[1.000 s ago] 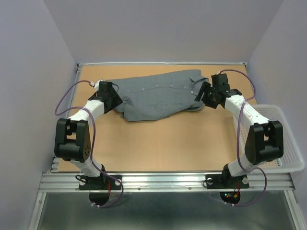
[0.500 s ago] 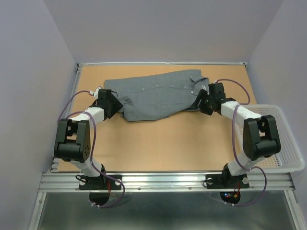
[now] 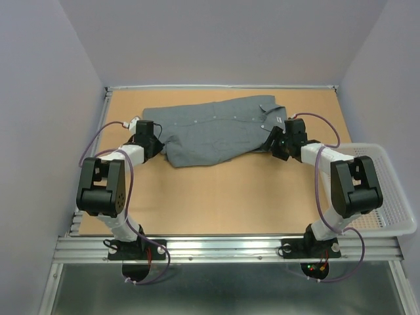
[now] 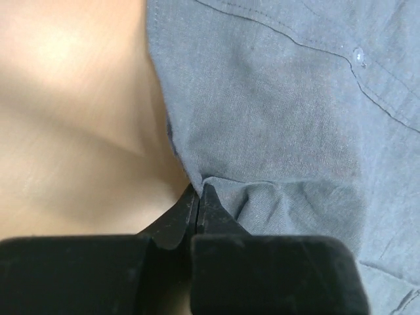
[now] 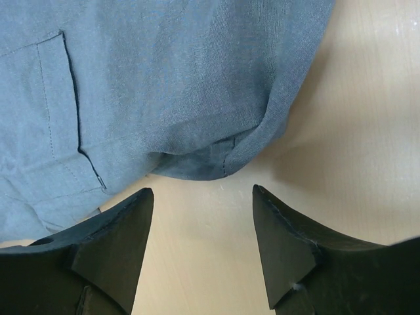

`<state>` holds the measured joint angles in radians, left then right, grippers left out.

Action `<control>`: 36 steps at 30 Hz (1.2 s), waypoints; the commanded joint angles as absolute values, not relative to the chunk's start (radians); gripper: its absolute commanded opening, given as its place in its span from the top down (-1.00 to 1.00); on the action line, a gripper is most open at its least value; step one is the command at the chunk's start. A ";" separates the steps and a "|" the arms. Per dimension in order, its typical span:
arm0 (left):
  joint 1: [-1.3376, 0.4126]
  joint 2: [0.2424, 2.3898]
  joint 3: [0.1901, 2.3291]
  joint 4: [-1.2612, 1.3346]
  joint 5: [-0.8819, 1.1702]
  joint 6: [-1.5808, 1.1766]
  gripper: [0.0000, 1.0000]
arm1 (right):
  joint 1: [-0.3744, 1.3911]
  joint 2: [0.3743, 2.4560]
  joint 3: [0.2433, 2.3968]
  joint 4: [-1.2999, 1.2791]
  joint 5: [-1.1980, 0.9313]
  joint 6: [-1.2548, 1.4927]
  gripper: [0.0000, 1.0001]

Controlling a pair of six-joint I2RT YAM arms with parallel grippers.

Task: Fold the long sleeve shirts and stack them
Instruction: Flatten the shirt out

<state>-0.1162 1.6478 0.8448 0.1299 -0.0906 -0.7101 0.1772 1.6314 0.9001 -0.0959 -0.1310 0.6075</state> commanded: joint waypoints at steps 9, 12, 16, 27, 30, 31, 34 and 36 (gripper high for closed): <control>-0.114 1.461 1.365 -0.498 -0.288 -0.420 0.70 | 0.179 1.516 0.946 -0.124 -0.074 0.551 -0.34; -0.114 1.428 1.361 -0.589 -0.308 -0.402 0.37 | 0.179 1.500 0.969 -0.158 -0.054 0.537 -0.35; -0.114 1.355 1.281 -0.646 -0.345 -0.388 -0.41 | 0.179 1.479 0.991 -0.186 -0.045 0.535 -0.39; -0.115 1.269 1.207 -0.557 -0.267 -0.368 -0.75 | 0.040 1.523 1.046 -0.221 -0.069 0.627 -0.45; -0.127 1.272 1.163 -0.503 -0.195 -0.364 -0.75 | 0.005 1.591 1.075 -0.216 -0.132 0.655 -0.50; -0.141 1.279 1.143 -0.493 -0.186 -0.364 -0.75 | -0.021 1.621 1.086 -0.207 -0.136 0.672 -0.59; -0.163 1.295 1.112 -0.476 -0.157 -0.370 -0.75 | -0.035 1.690 1.103 -0.164 -0.155 0.704 -0.69; -0.170 1.292 1.088 -0.460 -0.141 -0.377 -0.75 | -0.037 1.726 1.124 -0.132 -0.185 0.715 -0.73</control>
<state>-0.1505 1.2999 1.1236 -0.5163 -0.1986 -0.3817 -0.0330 1.6794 1.0546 -0.2001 -0.1211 0.6651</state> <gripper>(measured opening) 0.873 0.855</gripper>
